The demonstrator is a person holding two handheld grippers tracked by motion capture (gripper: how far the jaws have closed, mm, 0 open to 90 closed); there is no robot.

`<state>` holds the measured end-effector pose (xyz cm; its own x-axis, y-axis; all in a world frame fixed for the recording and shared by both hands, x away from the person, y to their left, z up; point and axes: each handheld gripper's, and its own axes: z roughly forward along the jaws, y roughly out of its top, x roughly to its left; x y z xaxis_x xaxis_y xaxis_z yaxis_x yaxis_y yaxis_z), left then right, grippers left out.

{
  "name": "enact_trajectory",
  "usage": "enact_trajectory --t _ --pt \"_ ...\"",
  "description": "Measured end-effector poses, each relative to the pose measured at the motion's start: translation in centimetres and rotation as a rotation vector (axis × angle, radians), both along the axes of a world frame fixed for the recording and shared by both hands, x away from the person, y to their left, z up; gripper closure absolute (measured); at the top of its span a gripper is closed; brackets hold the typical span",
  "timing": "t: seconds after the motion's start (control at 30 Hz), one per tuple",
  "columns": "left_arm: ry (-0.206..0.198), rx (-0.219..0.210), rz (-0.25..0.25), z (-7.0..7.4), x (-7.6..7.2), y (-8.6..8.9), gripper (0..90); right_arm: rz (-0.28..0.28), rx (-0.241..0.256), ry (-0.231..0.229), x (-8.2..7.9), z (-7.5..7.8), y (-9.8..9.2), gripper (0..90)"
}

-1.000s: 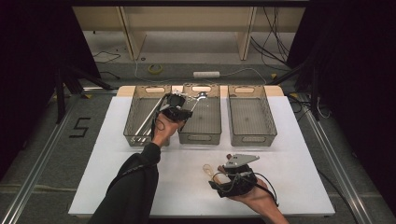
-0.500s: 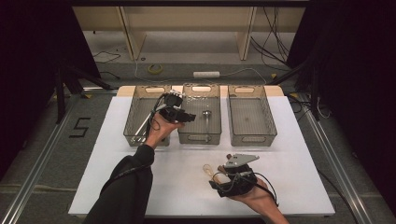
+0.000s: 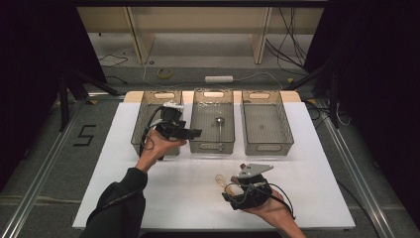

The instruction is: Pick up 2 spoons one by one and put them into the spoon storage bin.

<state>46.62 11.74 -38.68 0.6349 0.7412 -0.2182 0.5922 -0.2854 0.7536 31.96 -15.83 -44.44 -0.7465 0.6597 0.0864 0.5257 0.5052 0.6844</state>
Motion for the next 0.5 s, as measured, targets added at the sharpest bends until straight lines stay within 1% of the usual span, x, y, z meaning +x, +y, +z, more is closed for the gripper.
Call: enact_trajectory --t 0.07,0.17,0.27,0.3,0.37,0.43,0.5 --pt "-0.015 -0.005 -0.005 0.1 -0.8 0.5 20.2 0.003 -0.005 0.002 0.0 0.0 0.0 25.3" --pt "-0.026 -0.033 -0.005 0.1 -2.0 1.1 18.5 0.001 -0.011 0.006 0.0 -0.1 0.0 25.3" --pt "-0.036 -0.037 -0.017 0.1 -2.8 1.6 17.2 -0.003 -0.015 0.009 0.1 -0.1 0.1 25.2" --pt "-0.045 -0.047 -0.020 0.1 -3.1 1.7 17.0 -0.003 -0.016 0.008 0.1 -0.2 0.1 25.2" --pt "-0.045 -0.044 -0.027 0.0 -3.7 1.9 15.9 -0.007 -0.018 0.007 0.1 -0.2 0.1 25.2" --pt "-0.046 -0.053 -0.023 -0.1 -4.3 2.0 15.7 -0.009 -0.022 0.010 0.2 -0.2 0.1 25.2" --pt "-0.049 -0.039 -0.035 -0.5 -4.9 1.9 15.7 -0.006 -0.037 0.014 0.2 -0.4 0.1 25.2"
